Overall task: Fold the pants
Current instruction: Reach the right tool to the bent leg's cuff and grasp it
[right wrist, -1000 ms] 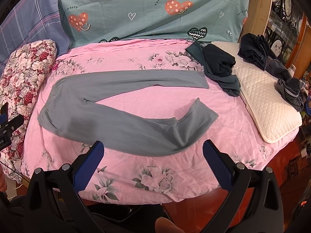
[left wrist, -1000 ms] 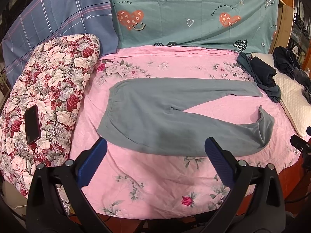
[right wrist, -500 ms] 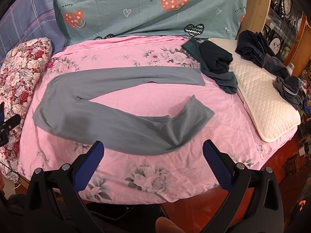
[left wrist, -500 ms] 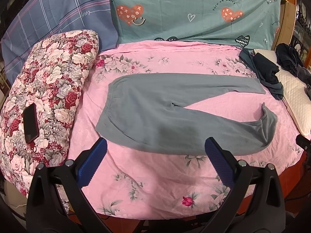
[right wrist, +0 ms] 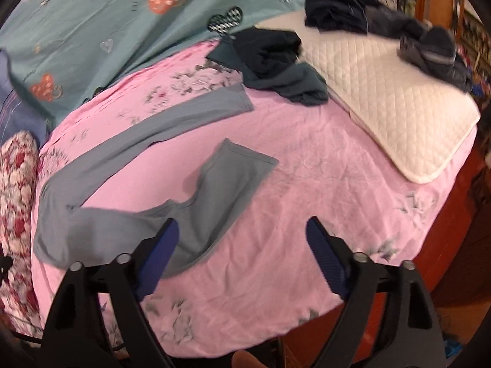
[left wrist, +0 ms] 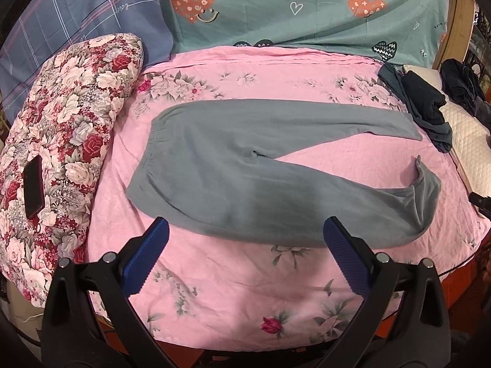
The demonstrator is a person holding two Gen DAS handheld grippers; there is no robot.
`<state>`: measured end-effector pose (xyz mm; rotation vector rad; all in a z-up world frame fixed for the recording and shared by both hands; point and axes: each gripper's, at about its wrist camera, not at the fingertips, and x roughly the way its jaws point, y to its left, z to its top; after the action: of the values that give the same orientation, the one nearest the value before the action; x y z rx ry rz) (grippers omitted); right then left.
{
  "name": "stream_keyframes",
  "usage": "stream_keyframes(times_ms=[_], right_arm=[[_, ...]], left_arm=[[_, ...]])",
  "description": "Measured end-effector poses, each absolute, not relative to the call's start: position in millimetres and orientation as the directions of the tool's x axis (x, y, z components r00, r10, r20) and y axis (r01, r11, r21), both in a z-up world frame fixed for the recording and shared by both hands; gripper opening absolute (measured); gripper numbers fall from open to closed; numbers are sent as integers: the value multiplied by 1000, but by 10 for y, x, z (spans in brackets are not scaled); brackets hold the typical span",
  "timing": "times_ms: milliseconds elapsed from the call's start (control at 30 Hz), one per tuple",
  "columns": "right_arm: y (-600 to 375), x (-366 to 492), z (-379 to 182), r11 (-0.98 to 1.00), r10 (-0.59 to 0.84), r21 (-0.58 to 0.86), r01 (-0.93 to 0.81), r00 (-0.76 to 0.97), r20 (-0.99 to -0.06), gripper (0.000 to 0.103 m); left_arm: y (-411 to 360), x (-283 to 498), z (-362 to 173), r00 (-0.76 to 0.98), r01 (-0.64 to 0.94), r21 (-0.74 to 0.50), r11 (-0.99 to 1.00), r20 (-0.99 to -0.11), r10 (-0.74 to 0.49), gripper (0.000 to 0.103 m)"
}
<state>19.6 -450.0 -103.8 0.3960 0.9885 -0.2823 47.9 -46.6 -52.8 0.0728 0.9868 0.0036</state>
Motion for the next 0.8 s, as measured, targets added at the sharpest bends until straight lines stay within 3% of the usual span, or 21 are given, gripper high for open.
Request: stream_keyframes(times_ms=[267,367,400,433,467,500,533,800], right_arm=[[-5130,867,-1864,820,109,356,449,487,-866,69],[-5125,1040,-1947,831,156,387,399,500,-852,59],[-5107,1090,-1966,847,143,363,389,492,-859,52],[-5103,1135,-1993,855,142,354,380,485,-863,34],[-5127,1148,-2015,853,145,357,381,485,-863,25],[-5147,1157,-2019,846,155,371,383,489,-858,8],[-5178,1150,-2008,841,163,384,381,498,-852,3],[-5539,648,-1509,821,19,370,435,626,-780,3]], left_arm=[[-892,594,-546,525,-13,141,990,-841,127,101],[-1044,628,-512,523,-31,166,986,-838,157,101],[-1106,641,-495,526,-37,175,984,-834,168,101],[-1160,651,-485,527,-40,182,983,-831,175,101],[-1209,659,-477,528,-42,187,982,-830,180,101],[-1265,671,-461,530,-43,192,980,-827,186,101],[-1310,679,-448,534,-45,196,979,-824,190,101],[-1519,758,-424,535,-71,193,979,-821,201,101]])
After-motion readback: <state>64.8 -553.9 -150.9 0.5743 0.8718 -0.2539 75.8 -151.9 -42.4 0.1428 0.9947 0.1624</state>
